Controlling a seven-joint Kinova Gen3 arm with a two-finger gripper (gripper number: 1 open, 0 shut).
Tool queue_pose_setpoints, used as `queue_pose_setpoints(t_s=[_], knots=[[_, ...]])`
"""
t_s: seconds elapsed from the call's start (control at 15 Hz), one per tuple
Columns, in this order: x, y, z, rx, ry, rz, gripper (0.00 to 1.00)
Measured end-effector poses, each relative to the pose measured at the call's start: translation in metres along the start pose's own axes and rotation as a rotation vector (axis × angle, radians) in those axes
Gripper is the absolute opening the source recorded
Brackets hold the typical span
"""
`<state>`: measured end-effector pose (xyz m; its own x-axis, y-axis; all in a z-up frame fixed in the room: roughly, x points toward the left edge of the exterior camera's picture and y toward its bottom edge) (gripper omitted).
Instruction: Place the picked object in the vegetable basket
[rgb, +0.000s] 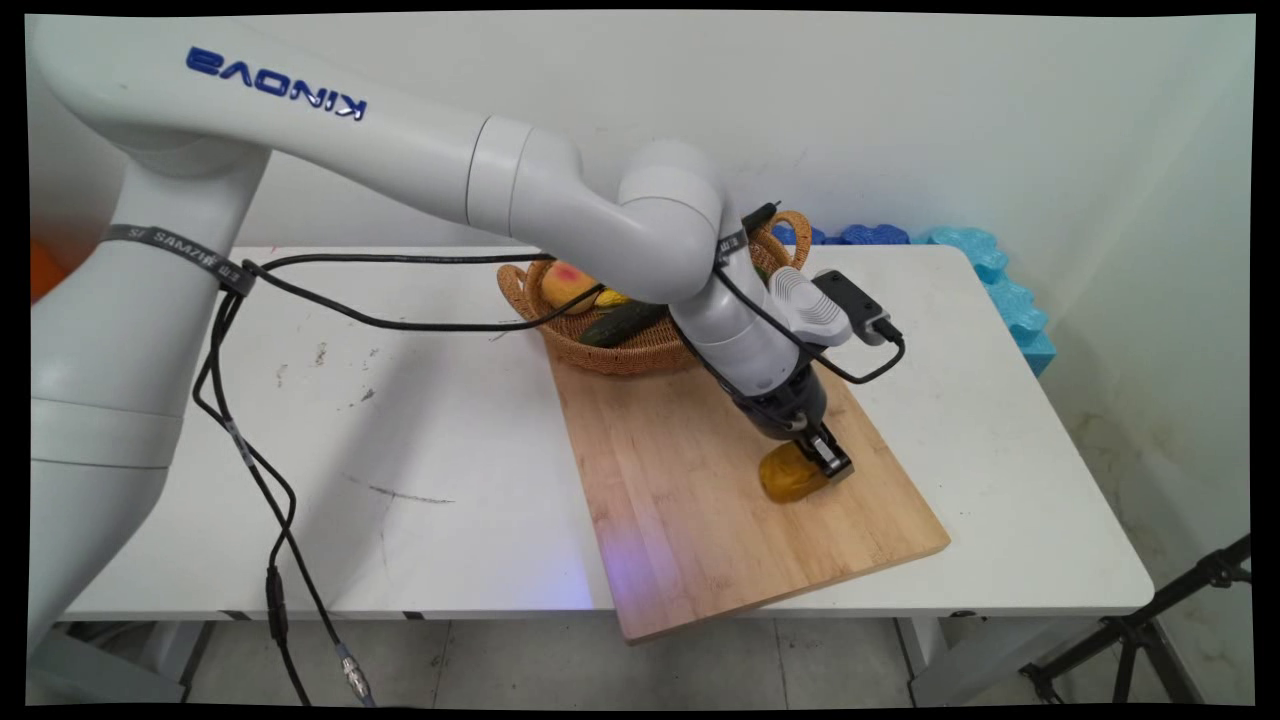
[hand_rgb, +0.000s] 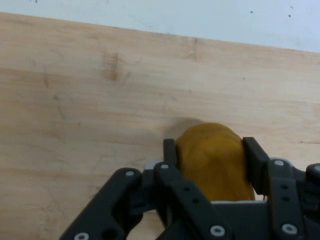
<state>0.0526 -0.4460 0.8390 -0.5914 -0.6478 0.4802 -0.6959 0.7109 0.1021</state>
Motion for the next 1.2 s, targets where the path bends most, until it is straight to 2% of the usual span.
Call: queue_pose_setpoints(t_s=[0.27,0.67,0.87,1.2], knots=[[0.007,0.001,-0.017,0.008,0.017,0.001,0.0],[0.03,-0.006,-0.076,0.014,0.058,0.0,0.0],[0.038,-0.019,-0.112,0.031,0.069,-0.005,0.0],[0.038,-0.057,-0.161,0.091,0.062,-0.019,0.0]])
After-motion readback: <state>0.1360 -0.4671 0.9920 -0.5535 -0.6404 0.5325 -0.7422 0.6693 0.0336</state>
